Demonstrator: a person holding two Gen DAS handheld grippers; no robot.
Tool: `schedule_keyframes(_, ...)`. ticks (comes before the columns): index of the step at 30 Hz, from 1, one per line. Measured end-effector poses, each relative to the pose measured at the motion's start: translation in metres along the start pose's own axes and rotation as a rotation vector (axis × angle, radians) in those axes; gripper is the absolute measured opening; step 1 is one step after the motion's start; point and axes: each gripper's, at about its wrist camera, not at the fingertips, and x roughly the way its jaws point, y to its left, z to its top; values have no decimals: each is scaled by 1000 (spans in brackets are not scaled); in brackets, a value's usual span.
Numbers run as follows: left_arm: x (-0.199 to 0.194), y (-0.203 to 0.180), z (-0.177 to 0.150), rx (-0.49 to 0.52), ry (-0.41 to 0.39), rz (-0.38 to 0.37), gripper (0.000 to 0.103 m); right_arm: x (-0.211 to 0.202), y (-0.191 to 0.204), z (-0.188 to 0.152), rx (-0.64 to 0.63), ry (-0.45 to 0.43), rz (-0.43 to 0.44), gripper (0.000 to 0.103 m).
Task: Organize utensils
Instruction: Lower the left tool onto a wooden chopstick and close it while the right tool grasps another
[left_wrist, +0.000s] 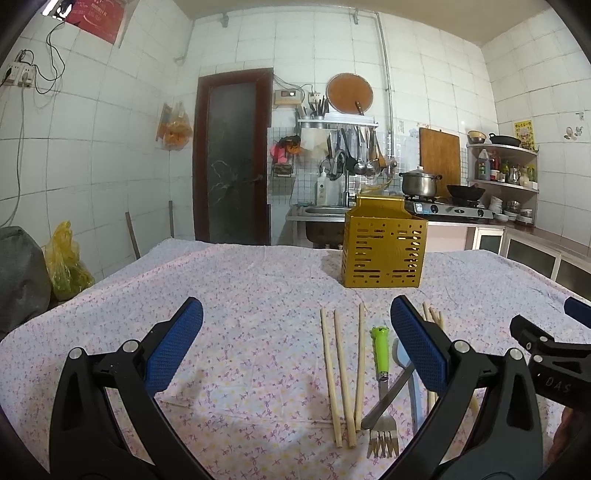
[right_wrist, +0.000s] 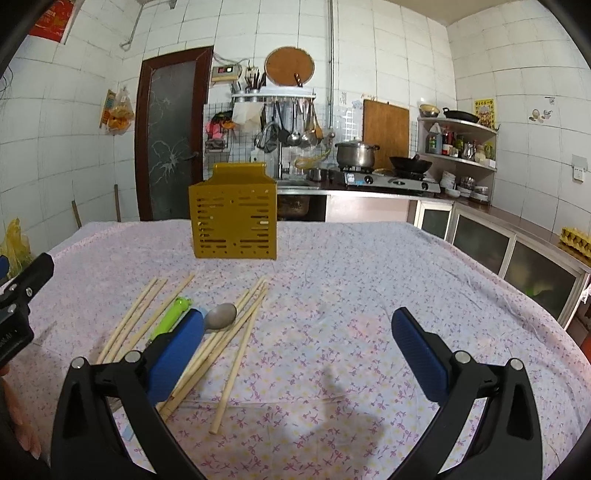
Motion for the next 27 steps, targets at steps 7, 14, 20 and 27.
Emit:
schedule_keyframes(7, 16, 3, 4, 1, 72, -6, 98, 18, -2, 3, 2, 80, 12, 99)
schedule_keyframes(14, 57, 9, 17, 17, 202, -26, 98, 60, -7, 13, 24, 198, 4, 99)
schedule_keyframes(20, 104, 10, 23, 48, 343, -22, 98, 93, -2, 32, 22, 228, -21, 99)
schedule_keyframes(27, 172, 10, 25, 16, 502, -60, 98, 143, 6, 34, 48, 384, -48, 99)
